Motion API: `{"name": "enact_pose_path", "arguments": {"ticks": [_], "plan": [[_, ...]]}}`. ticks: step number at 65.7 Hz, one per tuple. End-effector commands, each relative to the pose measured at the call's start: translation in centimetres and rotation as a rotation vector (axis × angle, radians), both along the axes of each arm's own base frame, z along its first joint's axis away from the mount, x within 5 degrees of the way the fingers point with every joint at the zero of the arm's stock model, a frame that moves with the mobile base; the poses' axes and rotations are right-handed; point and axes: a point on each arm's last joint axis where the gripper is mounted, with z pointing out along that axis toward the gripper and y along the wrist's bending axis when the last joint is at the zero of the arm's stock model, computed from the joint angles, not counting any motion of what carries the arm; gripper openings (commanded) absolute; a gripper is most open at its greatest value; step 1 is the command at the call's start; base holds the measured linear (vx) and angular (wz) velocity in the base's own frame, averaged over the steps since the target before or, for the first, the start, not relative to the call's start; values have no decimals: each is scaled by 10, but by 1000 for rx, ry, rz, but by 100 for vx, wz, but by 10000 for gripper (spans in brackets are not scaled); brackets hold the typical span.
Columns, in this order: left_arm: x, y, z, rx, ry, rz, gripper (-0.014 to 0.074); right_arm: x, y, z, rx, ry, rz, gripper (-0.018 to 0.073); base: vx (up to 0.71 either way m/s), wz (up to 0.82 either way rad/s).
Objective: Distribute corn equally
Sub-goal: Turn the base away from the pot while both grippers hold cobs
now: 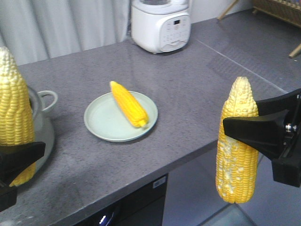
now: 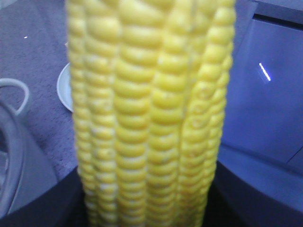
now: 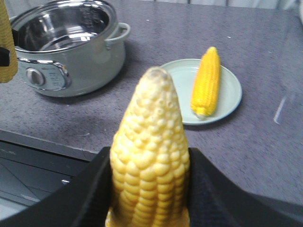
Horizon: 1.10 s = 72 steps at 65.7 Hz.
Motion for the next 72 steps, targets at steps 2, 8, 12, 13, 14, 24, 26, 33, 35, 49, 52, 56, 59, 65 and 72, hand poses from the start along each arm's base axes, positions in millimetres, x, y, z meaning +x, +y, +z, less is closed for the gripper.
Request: {"name": "enact_pose_path", "arguments": {"ticks": [2,8,12,13,14,24,26,33,35,49,52,56,59,65,72], "plan": [[1,-1,15,-56,-85,4,286,-1,-1,14,51,-63,-23,228,0,-37],[1,-1,15,-56,-85,4,286,-1,-1,14,51,-63,-23,228,0,-36],[1,-1,15,-56,-85,4,286,-1,-1,14,51,-63,-23,228,0,-33],[1,-1,15,-56,-85,4,286,-1,-1,14,51,-63,-23,228,0,-33],[1,-1,15,-56,-85,4,286,-1,-1,14,51,-63,-23,228,0,-32],[1,-1,15,-56,-85,4,286,-1,-1,14,51,-63,-23,228,0,-30],[1,-1,15,-56,-85,4,286,-1,-1,14,51,-63,-23,228,0,-28],[1,-1,15,-56,-85,4,286,-1,-1,14,51,-63,-23,228,0,-27],[1,-1,15,-56,-85,4,286,-1,-1,14,51,-63,-23,228,0,-25],[1,-1,15,-56,-85,4,286,-1,-1,14,51,-63,-23,228,0,-24],[1,-1,15,-56,-85,4,286,-1,-1,14,51,-63,-23,228,0,-23],[1,-1,15,-56,-85,4,286,-1,-1,14,51,-63,-23,228,0,-24],[1,-1,15,-56,-85,4,286,-1,-1,14,51,-63,-23,228,0,-24],[1,-1,15,-56,-85,4,286,-1,-1,14,51,-63,-23,228,0,-24],[1,-1,15,-56,-85,4,286,-1,-1,14,51,-64,-24,228,0,-25]]}}
